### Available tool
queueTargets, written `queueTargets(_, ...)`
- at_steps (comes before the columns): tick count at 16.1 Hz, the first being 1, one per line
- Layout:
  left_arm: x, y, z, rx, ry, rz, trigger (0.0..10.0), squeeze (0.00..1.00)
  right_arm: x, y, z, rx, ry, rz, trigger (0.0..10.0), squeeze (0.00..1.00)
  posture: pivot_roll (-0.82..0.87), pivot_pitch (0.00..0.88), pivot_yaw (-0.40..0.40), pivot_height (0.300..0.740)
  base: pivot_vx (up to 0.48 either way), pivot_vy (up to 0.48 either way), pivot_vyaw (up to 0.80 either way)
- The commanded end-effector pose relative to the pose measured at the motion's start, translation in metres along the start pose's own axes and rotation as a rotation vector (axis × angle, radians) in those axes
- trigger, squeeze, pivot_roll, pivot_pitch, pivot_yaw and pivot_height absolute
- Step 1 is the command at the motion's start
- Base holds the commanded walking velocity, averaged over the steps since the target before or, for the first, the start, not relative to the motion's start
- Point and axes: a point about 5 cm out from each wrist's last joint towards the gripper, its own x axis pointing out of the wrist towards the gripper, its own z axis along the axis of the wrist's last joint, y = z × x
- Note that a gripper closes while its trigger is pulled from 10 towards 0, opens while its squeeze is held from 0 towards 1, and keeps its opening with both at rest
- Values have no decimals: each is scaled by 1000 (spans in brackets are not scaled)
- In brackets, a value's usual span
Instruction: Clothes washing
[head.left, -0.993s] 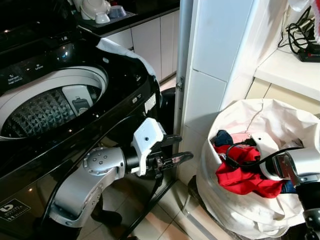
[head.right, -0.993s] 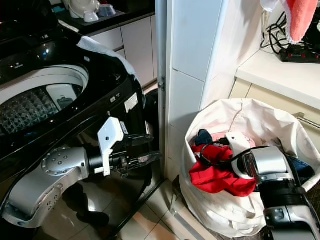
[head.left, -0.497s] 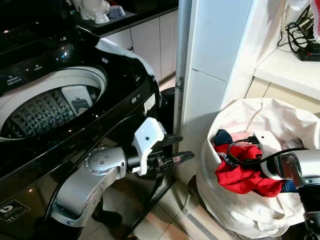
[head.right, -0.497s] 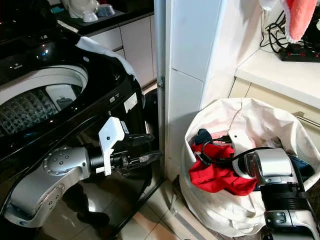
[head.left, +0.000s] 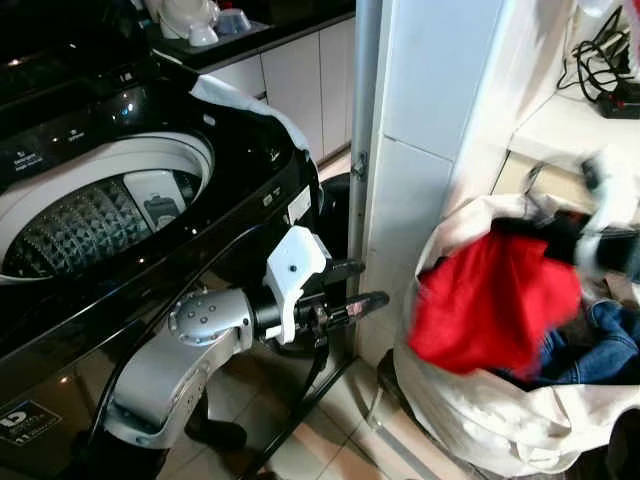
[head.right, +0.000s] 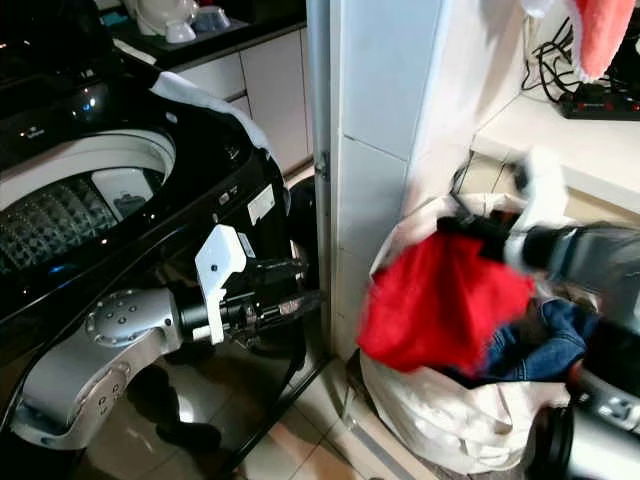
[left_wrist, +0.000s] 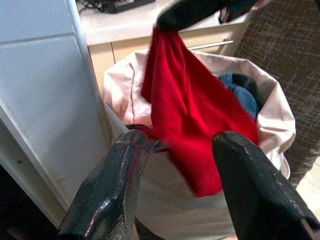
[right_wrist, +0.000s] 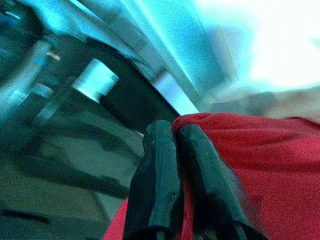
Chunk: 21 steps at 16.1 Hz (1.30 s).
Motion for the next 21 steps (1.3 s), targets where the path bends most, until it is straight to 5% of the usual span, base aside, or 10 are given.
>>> queueTargets(1,0,6,5,11,-25,28,10000,0,-7,11,10,-10,-43,69,0,0,-43,0,82,740,0,0,0)
queueTargets(4,13,20,35,7,-197,133,10000,0,-11,48,42,-77,-194,238,0,0,-59,0,83,740,0,0,0)
queueTargets(6,26,25,68,-80,-387,125,10000,1000,-5,82,63,-106,-256,378,0,0,-68,0,81,740,0,0,0)
queueTargets(8,45,26,80,-66,-413,104,10000,1000,7,118,79,-116,-262,509,0,0,-78,0,76,740,0,0,0)
queueTargets(12,53,27,73,-36,-365,148,10000,1000,12,119,76,-167,-210,414,0,0,-71,0,58,740,0,0,0)
queueTargets(13,45,35,61,-3,-294,222,10000,1000,14,102,71,-250,-274,203,10000,0,-69,0,60,740,0,0,0)
queueTargets(14,35,45,45,38,-203,299,10000,1000,18,78,61,-312,-262,-19,10000,0,-67,0,63,740,0,0,0)
queueTargets(15,30,48,40,52,-176,312,10000,945,19,69,56,-318,-238,-84,10000,678,-67,0,63,740,0,0,0)
queueTargets(16,17,53,30,72,-126,320,10000,667,18,43,34,-288,-117,-223,10000,1000,-59,0,63,740,0,0,0)
queueTargets(21,34,43,24,-40,-155,231,10000,663,-10,4,-3,-309,16,-395,10000,1000,-66,0,65,740,0,0,0)
